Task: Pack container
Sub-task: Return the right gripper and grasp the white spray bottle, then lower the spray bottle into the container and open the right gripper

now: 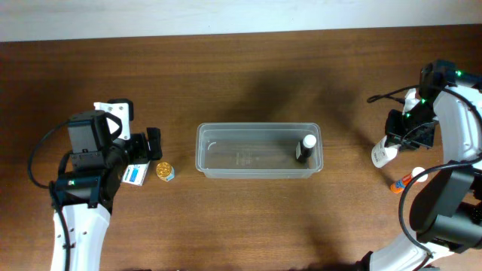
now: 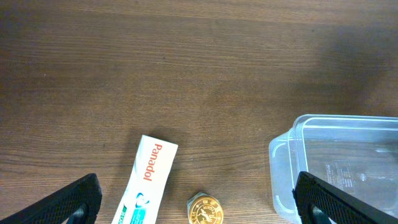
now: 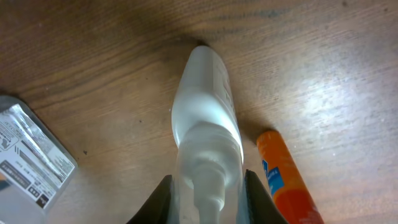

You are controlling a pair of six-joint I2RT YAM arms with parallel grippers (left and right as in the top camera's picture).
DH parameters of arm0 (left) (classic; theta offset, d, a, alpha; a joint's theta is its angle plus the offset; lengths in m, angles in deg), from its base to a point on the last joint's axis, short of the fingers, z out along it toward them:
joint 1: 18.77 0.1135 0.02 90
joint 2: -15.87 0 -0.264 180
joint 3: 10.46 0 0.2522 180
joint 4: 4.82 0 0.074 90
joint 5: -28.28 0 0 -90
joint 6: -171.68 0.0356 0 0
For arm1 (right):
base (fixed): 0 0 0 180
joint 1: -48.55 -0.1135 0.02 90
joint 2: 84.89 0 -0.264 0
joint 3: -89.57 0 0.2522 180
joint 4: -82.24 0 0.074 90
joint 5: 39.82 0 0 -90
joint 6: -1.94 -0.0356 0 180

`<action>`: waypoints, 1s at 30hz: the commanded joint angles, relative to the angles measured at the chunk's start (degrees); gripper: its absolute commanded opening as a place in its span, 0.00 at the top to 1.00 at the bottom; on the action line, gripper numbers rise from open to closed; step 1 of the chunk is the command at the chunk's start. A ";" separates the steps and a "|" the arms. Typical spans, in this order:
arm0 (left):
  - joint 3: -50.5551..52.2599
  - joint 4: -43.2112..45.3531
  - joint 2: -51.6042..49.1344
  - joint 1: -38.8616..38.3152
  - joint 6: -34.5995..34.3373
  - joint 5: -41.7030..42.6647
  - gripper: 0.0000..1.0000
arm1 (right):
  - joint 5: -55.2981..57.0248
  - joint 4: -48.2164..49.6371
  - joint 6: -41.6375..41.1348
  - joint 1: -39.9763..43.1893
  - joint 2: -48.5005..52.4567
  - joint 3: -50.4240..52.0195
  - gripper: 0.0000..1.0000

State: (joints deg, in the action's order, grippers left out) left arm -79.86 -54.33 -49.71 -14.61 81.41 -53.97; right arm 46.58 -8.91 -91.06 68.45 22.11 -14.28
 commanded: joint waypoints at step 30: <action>-1.20 0.24 -0.09 0.28 -0.17 0.44 0.01 | -4.79 -9.77 -1.90 -39.82 -19.47 -7.58 0.88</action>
State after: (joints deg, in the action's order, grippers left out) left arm -79.86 -54.33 -49.71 -14.61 81.41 -53.97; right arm 42.23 -19.22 -92.48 30.11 0.69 -20.85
